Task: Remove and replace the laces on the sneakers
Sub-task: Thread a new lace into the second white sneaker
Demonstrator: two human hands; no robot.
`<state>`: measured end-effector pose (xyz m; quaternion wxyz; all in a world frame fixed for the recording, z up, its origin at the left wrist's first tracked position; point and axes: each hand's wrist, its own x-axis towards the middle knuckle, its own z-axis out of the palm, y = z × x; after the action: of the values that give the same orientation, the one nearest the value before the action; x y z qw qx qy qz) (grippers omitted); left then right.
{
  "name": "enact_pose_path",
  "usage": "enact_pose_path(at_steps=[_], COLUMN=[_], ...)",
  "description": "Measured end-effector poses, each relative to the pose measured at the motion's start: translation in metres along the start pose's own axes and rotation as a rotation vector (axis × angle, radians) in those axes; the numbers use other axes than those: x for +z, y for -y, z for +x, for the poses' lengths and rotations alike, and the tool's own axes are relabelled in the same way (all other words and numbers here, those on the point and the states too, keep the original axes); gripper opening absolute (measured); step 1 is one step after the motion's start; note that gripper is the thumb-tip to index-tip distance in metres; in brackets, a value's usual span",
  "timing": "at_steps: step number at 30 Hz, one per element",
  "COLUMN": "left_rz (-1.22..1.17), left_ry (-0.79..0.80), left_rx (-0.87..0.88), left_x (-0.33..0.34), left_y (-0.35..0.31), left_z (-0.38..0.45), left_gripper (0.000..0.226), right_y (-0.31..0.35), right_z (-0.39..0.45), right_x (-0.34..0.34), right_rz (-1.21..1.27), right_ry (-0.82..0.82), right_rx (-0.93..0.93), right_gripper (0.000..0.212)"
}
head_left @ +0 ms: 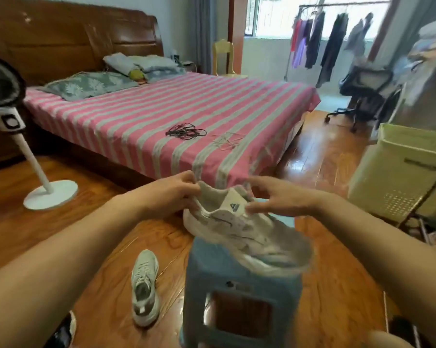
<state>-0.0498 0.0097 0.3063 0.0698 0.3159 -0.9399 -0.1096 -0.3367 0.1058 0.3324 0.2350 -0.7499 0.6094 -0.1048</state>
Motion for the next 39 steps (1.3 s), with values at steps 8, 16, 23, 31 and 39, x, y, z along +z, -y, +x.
enact_pose_path(at_steps=[8,16,23,31,39], left_rz=[-0.195,-0.84,-1.083,-1.081,-0.631], left_ry=[-0.168,-0.392,-0.459,-0.501,-0.559], left_rx=[-0.312,-0.297,-0.31,-0.346,-0.359], left_x=[0.081,0.096,0.104,0.107,0.068], left_y=[-0.01,-0.003,0.023,0.018,-0.016], left_z=[0.107,0.11,0.125,0.131,0.11], left_gripper=[0.045,0.031,0.039,0.03,0.046], right_y=[-0.06,-0.112,-0.141,-0.168,-0.104], right_z=[0.022,0.206,0.361,0.373,0.173], right_x=[0.079,0.025,0.02,0.02,-0.02], right_rz=[0.295,0.028,-0.247,-0.308,0.256], right_ry=[-0.214,-0.316,-0.126,-0.201,-0.639], right_rx=[0.179,0.174,0.14,0.171,-0.023], right_gripper=[0.065,0.031,0.06,0.029,0.017])
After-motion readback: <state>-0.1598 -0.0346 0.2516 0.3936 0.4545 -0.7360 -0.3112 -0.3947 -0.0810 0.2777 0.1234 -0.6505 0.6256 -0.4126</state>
